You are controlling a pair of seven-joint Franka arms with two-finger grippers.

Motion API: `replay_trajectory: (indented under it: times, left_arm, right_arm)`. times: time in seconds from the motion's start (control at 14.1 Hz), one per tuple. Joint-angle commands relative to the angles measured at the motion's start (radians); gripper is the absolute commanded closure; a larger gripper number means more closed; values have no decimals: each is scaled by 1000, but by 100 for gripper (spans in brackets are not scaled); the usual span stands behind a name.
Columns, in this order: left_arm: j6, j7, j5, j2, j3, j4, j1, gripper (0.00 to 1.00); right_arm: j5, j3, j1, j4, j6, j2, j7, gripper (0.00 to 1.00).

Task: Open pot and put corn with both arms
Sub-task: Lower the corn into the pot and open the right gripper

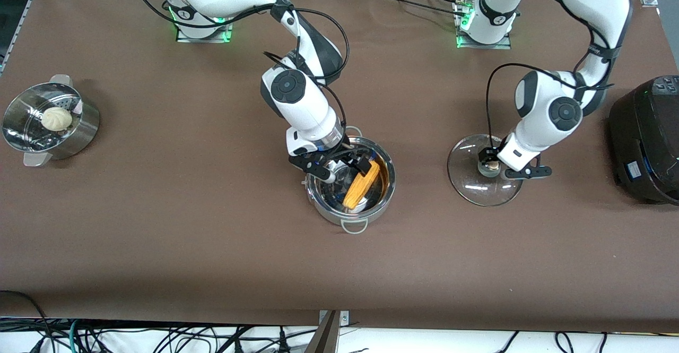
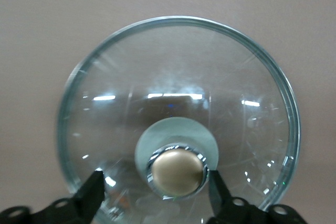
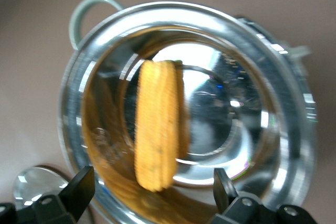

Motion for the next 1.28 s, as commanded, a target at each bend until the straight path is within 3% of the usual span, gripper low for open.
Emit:
replay_trajectory:
  times: [0.0, 0.21, 0.5, 0.64, 0.92, 1.06, 1.2]
  left_arm:
    - [-165, 34, 12, -180, 9, 10, 33, 0]
    - [-347, 136, 15, -281, 10, 97, 73, 0]
    - [-799, 134, 15, -286, 13, 466, 79, 0]
    - [-943, 135, 18, -286, 7, 588, 79, 0]
    - [-967, 155, 37, -280, -4, 654, 79, 0]
    - [-970, 151, 36, -271, -6, 676, 79, 0]
    - [-976, 146, 36, -272, -5, 679, 79, 0]
  right_arm:
    - [-56, -7, -27, -5, -258, -85, -100, 0]
    - [-67, -16, -72, -5, -516, -164, -402, 0]
    - [-72, -186, -75, -5, -752, -269, -747, 0]
    - [-73, -213, -134, -14, -791, -308, -890, 0]
    - [-142, -203, -340, -157, -784, -479, -1212, 0]
    - [-203, -159, -441, -251, -753, -570, -1253, 0]
    - [-169, -125, -550, -296, -721, -635, -1245, 0]
